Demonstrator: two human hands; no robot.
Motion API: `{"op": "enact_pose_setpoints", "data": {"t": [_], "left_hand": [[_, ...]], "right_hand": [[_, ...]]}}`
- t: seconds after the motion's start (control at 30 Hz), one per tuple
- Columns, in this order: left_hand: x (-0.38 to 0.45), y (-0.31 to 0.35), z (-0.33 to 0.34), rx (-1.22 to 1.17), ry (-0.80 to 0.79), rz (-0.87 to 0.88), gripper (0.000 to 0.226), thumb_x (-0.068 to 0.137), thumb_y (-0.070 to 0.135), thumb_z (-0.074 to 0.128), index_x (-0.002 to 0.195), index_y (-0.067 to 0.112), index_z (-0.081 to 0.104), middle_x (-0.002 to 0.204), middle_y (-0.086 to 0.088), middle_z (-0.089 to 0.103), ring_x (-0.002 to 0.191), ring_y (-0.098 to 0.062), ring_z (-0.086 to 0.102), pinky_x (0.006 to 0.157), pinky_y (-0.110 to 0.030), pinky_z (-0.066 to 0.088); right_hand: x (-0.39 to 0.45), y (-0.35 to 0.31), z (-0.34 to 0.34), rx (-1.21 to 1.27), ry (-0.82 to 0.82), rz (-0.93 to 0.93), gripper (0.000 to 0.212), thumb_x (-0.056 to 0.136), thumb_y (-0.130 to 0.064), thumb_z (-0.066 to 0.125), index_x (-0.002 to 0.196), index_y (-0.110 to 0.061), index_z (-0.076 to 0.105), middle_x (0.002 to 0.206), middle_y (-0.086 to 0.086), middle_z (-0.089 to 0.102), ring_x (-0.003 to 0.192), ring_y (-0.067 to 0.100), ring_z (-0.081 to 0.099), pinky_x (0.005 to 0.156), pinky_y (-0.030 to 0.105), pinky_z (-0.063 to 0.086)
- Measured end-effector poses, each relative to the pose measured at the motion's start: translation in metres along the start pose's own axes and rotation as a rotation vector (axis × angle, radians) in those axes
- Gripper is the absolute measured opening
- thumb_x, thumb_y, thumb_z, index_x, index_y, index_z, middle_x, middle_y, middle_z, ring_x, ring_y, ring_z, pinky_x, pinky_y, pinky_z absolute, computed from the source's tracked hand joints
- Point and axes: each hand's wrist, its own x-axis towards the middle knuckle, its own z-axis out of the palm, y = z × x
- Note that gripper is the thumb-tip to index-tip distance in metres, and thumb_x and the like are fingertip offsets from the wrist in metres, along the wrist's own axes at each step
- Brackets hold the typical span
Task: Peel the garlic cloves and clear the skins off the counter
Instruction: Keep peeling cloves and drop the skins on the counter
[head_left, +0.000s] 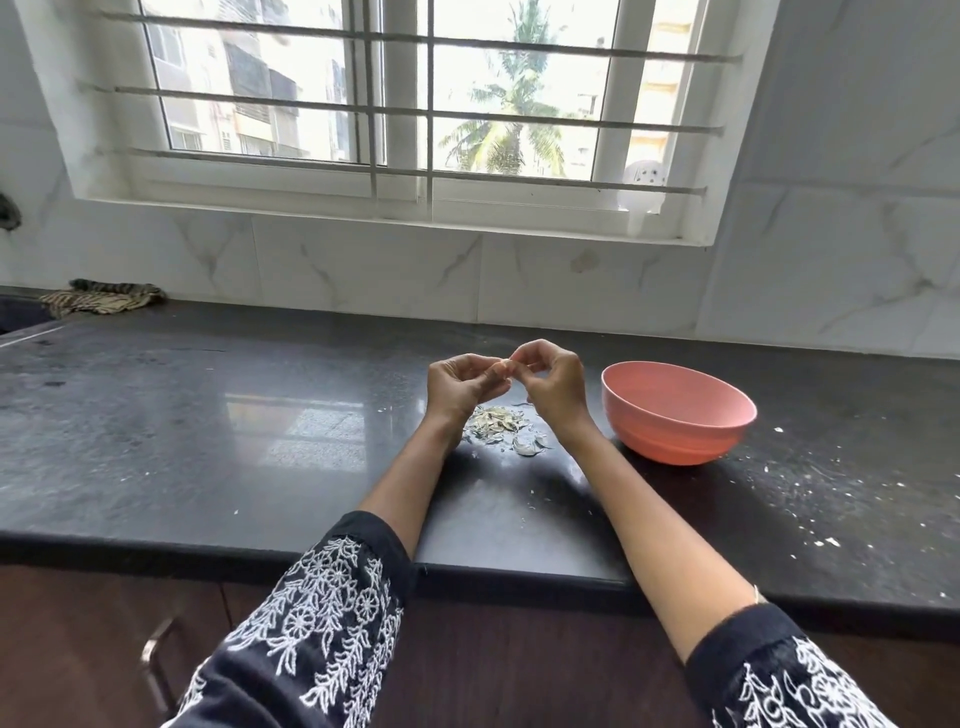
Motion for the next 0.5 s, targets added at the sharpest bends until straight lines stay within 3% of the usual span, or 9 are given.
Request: {"op": "enact_pose_setpoints", "data": {"t": [0.3, 0.5], "left_hand": [[-0.0004, -0.0065, 0.0055, -0.004, 0.069, 0.003, 0.005, 0.077, 0.000, 0.070, 0.074, 0.002, 0.067, 0.063, -0.003, 0.070, 0.065, -0.015, 0.069, 0.065, -0.022, 0.056], [0.0012, -0.0035, 0.0051, -0.150, 0.037, -0.073, 0.004, 0.082, -0.001, 0.064, 0.078, 0.001, 0.065, 0.065, -0.003, 0.071, 0.065, -0.013, 0.069, 0.065, -0.018, 0.056]], "right_hand": [[0.0018, 0.0076, 0.0044, -0.177, -0.022, -0.065, 0.023, 0.081, -0.002, 0.062, 0.070, -0.021, 0.054, 0.067, -0.005, 0.057, 0.066, 0.014, 0.053, 0.068, 0.037, 0.048], [-0.0021, 0.0041, 0.0056, -0.162, 0.014, -0.131, 0.011, 0.083, -0.003, 0.061, 0.076, -0.012, 0.059, 0.074, -0.001, 0.060, 0.068, 0.014, 0.051, 0.065, 0.021, 0.041]]}}
